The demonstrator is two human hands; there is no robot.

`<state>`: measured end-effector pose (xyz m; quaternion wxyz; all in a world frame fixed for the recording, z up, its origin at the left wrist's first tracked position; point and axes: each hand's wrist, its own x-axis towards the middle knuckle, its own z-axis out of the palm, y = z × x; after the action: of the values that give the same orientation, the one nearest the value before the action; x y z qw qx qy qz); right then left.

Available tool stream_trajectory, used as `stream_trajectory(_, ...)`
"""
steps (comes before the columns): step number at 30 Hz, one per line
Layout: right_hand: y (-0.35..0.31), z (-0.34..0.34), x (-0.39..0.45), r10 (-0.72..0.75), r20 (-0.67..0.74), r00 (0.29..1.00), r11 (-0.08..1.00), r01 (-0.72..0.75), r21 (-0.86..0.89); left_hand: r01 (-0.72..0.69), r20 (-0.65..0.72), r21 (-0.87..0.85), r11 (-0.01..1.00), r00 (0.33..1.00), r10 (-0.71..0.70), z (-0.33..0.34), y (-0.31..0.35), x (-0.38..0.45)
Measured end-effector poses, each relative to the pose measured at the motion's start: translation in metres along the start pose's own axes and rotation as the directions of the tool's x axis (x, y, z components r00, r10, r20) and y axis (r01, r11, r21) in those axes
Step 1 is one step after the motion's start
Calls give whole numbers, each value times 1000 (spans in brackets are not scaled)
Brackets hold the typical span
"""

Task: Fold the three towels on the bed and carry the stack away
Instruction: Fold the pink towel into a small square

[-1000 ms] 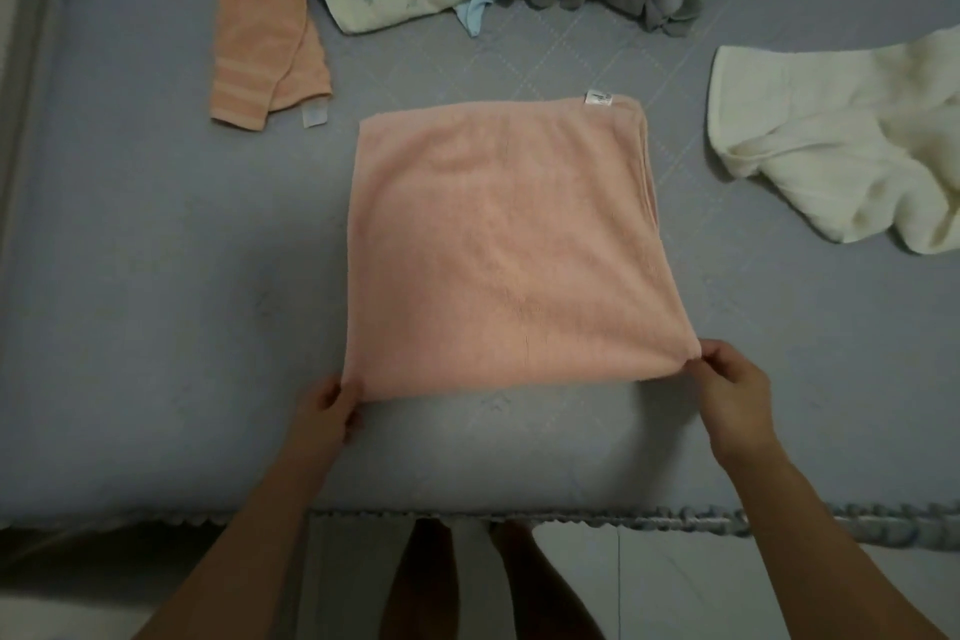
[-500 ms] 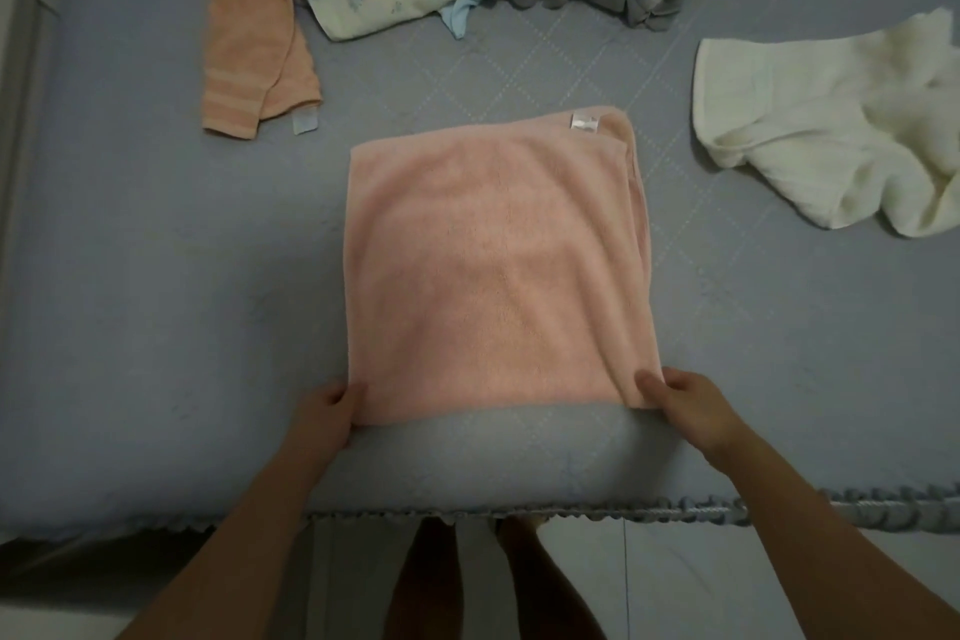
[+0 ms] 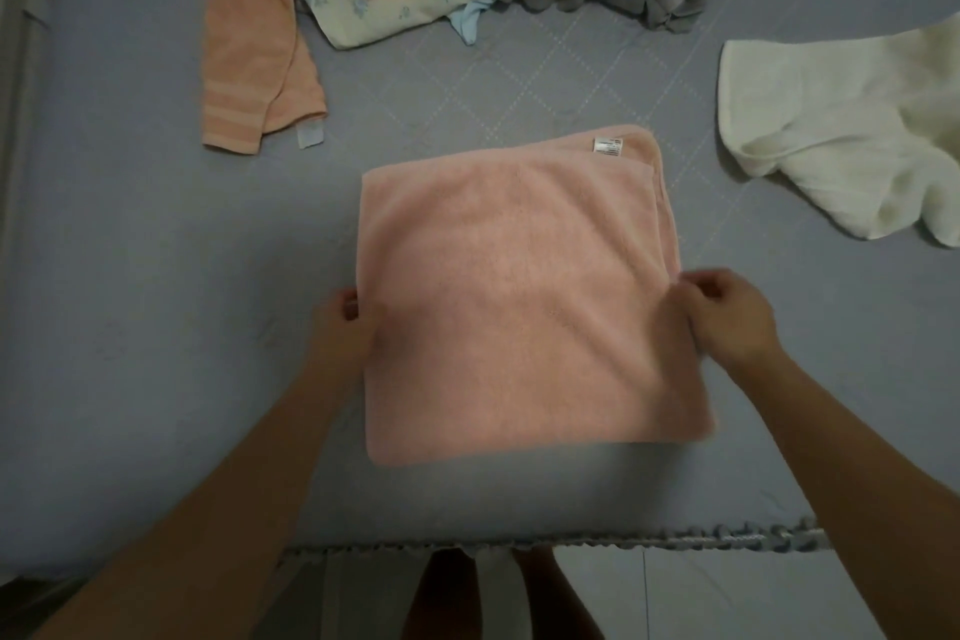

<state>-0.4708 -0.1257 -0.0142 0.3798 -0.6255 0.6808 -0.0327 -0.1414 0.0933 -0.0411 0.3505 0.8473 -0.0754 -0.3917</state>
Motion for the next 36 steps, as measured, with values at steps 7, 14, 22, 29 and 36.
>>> stream_trajectory(7, -85, 24, 72, 50, 56, 997, 974, -61, 218, -99, -97, -91, 991, 991, 90, 4, 64, 89)
stream_trajectory(14, -112, 30, 94, 57, -84, 995, 942, -26, 335, -48, 26, -314, 948, 998, 59, -6, 93, 118)
stream_trajectory(22, -119, 24, 133, -127, -173, 977, 985, 145, 97, -272, 32, 2, 962, 962, 272, 5, 71, 98)
stream_trajectory(29, -100, 33, 138, -96, -144, 985, 995, 97, 4, -275, -148, 18, 961, 950, 274, 13, 81, 108)
stream_trajectory(36, -104, 31, 152, -267, -127, 955, 959, 250, -132, -255, -138, 312, 915, 941, 309, 15, 87, 123)
